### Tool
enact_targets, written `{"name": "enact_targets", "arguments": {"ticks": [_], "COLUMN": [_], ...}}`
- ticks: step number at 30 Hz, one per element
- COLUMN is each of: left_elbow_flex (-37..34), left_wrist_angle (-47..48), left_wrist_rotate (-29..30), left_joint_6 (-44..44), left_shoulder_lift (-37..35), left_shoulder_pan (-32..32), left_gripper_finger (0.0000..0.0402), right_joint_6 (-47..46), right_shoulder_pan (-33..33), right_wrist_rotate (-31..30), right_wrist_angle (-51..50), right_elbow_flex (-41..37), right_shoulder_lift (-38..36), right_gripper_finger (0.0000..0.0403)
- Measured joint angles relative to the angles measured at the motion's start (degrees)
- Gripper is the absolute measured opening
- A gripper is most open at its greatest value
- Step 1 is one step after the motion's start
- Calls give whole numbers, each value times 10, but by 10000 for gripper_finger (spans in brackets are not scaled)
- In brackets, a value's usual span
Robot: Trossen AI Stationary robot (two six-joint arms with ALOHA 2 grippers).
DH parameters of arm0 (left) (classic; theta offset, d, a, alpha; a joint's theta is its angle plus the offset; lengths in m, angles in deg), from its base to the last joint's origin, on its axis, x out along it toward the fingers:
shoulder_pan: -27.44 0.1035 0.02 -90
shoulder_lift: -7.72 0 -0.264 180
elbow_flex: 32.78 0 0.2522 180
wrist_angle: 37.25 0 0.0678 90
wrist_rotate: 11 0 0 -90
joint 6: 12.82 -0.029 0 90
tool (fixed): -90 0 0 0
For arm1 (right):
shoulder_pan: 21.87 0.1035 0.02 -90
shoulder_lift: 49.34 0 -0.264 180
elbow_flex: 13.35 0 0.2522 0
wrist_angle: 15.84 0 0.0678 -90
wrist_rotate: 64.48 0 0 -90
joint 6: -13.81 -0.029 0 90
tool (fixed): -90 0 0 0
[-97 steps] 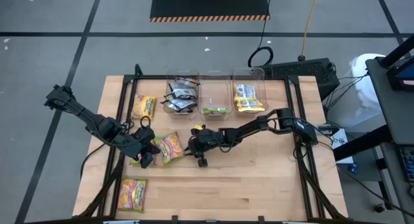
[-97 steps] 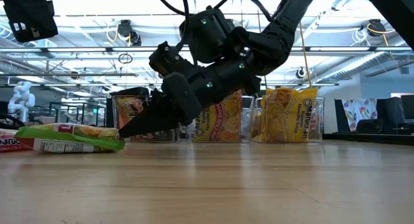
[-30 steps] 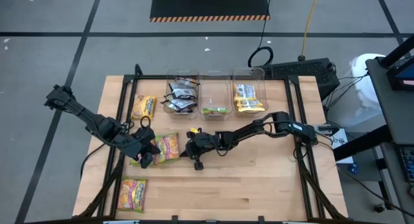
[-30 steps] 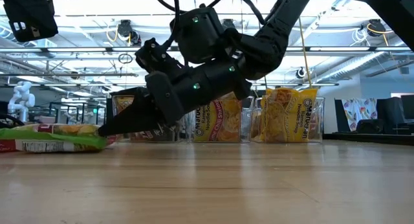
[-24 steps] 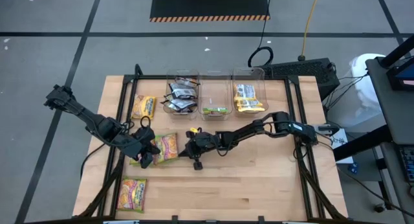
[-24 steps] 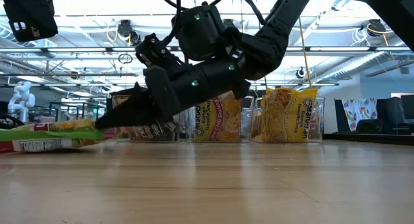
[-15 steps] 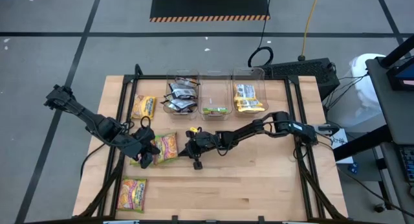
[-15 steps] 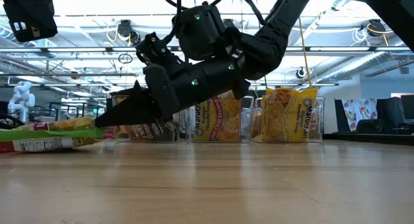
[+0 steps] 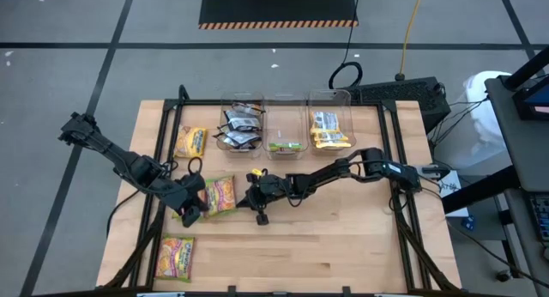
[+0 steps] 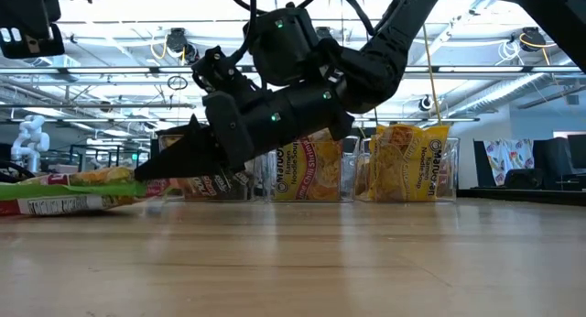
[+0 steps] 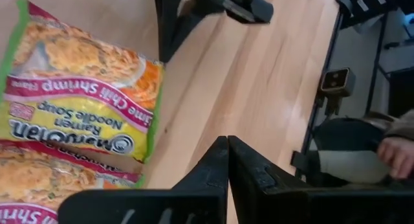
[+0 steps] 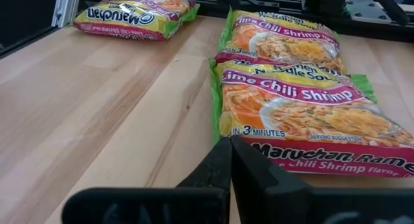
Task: Sort Maruchan noodles
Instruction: Put the green noodle pack into the middle transparent bin
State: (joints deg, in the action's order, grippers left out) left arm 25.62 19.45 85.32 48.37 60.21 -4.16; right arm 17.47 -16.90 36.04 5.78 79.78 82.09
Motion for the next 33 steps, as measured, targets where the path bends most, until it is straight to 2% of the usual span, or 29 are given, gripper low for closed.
{"name": "enact_targets", "arguments": {"ticks": [9, 20, 33], "left_elbow_flex": [0, 0, 0], "left_wrist_angle": [0, -1, -11], "left_wrist_rotate": [-5, -7, -31], "left_joint_6": [20, 15, 4], "left_shoulder_lift": [0, 1, 44], "left_shoulder_pan": [0, 0, 1], "left_gripper_finger": [20, 21, 21], "right_joint_6": [6, 73, 75], "right_shoulder_pan": [0, 3, 4], "right_wrist_rotate": [0, 2, 2], "right_wrist_angle": [-1, -88, -100], "right_elbow_flex": [0, 0, 0], "right_shoulder_lift": [-1, -56, -60], "right_gripper_finger": [0, 0, 0]}}
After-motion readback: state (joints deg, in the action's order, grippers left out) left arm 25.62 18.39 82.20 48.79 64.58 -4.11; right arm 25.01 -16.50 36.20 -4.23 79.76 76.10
